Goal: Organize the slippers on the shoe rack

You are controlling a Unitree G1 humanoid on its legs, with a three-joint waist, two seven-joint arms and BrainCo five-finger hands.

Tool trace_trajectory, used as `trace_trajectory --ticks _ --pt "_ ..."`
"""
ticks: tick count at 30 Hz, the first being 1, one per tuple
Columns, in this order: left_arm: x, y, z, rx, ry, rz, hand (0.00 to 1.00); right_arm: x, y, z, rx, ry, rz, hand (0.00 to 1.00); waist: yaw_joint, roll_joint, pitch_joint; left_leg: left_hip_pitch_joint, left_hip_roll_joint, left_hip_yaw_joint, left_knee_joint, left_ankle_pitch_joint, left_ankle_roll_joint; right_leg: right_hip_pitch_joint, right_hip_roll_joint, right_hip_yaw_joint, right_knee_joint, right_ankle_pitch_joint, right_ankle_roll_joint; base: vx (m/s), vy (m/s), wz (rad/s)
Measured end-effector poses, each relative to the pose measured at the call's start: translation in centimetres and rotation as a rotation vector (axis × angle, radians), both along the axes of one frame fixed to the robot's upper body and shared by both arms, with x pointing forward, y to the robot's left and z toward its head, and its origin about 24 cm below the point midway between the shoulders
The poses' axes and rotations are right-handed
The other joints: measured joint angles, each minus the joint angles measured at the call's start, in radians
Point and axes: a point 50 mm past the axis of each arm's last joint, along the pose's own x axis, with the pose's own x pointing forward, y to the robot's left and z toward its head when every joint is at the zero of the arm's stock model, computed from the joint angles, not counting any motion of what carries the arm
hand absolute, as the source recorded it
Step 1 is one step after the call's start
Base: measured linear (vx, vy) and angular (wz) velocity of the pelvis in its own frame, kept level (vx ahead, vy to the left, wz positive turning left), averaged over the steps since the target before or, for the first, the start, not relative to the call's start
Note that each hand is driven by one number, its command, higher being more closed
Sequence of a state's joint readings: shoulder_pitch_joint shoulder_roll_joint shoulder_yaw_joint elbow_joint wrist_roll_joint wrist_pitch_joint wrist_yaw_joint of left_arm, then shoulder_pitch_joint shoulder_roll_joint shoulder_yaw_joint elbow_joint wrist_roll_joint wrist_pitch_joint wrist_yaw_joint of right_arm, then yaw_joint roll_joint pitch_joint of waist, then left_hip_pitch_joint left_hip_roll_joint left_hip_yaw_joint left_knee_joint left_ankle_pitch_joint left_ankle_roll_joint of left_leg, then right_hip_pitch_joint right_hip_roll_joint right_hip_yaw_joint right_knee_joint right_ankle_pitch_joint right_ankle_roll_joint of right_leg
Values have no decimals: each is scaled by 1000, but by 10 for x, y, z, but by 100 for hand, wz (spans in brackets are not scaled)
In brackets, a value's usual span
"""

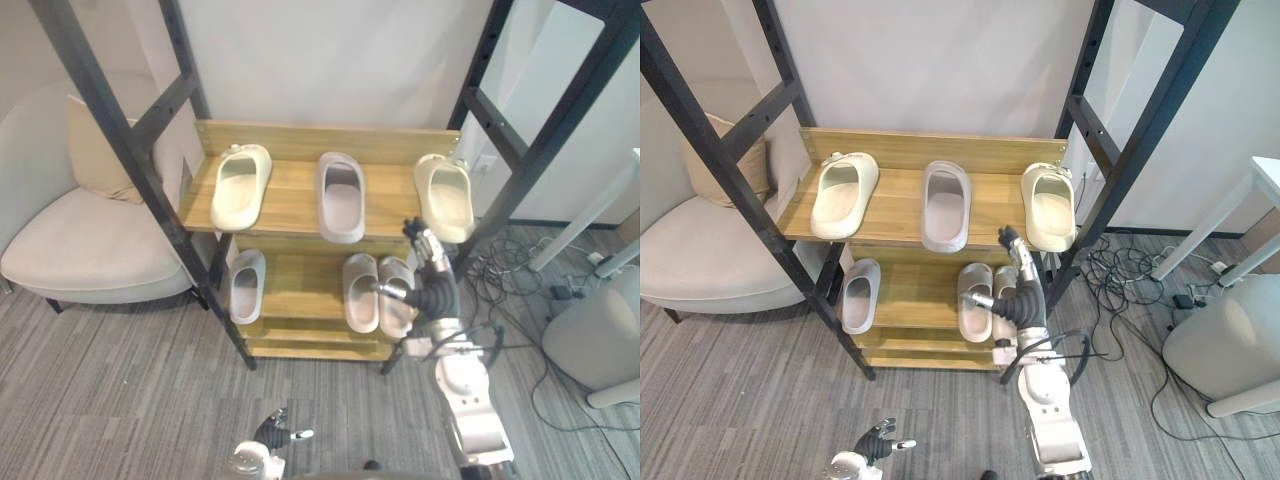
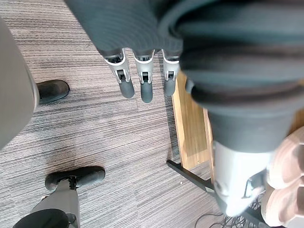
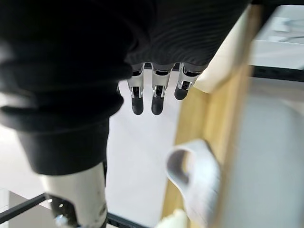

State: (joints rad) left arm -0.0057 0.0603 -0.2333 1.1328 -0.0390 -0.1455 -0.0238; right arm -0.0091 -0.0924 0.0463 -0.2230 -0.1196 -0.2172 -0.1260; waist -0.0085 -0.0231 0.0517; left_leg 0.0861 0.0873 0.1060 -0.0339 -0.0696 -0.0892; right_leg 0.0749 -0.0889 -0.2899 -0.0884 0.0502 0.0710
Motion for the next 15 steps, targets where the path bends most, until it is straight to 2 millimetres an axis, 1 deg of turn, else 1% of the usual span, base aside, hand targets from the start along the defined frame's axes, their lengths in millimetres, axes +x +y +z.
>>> trace_trajectory --ticks 1,3,4,6,7,8,9,11,12,13,15 --pt "0 0 0 0 -1 0 0 1 -2 2 0 -8 -8 0 0 -1 1 -1 0 -4 0 0 0 1 0 -3 0 0 0 14 -7 23" --pt "3 -1 2 -5 -15 -1 0 9 -12 20 -30 -80 -45 0 8 -5 14 -5 -1 -17 1 1 1 11 -2 -11 0 -3 3 -19 0 16" --pt "4 -1 2 -5 -16 -1 0 10 -13 21 -34 -87 -47 0 8 -5 14 -6 -1 -18 1 2 2 11 -3 -11 0 -3 3 -20 10 10" --pt "4 0 2 -3 -21 -1 0 18 -17 39 -61 -157 -61 0 9 -6 16 -16 -5 -28 -2 6 4 4 -5 -19 0 -4 4 -5 8 10" --pt "4 0 2 -3 -21 -1 0 18 -18 41 -62 -162 -63 0 9 -6 16 -16 -5 -29 -2 6 4 3 -5 -20 0 -4 4 8 7 7" --pt "5 0 2 -4 -22 -1 0 23 -19 47 -74 -182 -68 0 11 -6 16 -16 -6 -31 -11 13 4 -4 -6 -22 0 -4 4 14 7 5" --pt "5 0 2 -4 -23 -2 0 31 -21 51 -87 -185 -75 0 11 -6 19 -16 -8 -32 -21 20 6 -7 -7 -24 0 -3 4 14 7 7" --pt "6 0 3 -6 -30 -1 0 42 -25 52 -108 -165 -88 0 14 -8 23 -16 -8 -34 -23 21 5 -8 -7 -26 0 -3 4 1 3 2" --pt "7 0 4 -8 -34 0 0 53 -27 52 -120 -141 -96 0 18 -9 23 -17 -8 -34 -25 22 6 -10 -7 -27 0 -3 4 0 0 0" --pt "7 0 4 -8 -35 0 0 56 -28 53 -124 -135 -99 0 18 -9 24 -18 -9 -34 -27 23 6 -11 -7 -27 0 -3 4 0 0 0" --pt "9 0 5 -9 -42 5 0 70 -33 58 -150 -115 -123 0 21 -11 28 -36 -11 -39 -34 32 6 -30 -8 -33 0 -3 3 9 3 8"
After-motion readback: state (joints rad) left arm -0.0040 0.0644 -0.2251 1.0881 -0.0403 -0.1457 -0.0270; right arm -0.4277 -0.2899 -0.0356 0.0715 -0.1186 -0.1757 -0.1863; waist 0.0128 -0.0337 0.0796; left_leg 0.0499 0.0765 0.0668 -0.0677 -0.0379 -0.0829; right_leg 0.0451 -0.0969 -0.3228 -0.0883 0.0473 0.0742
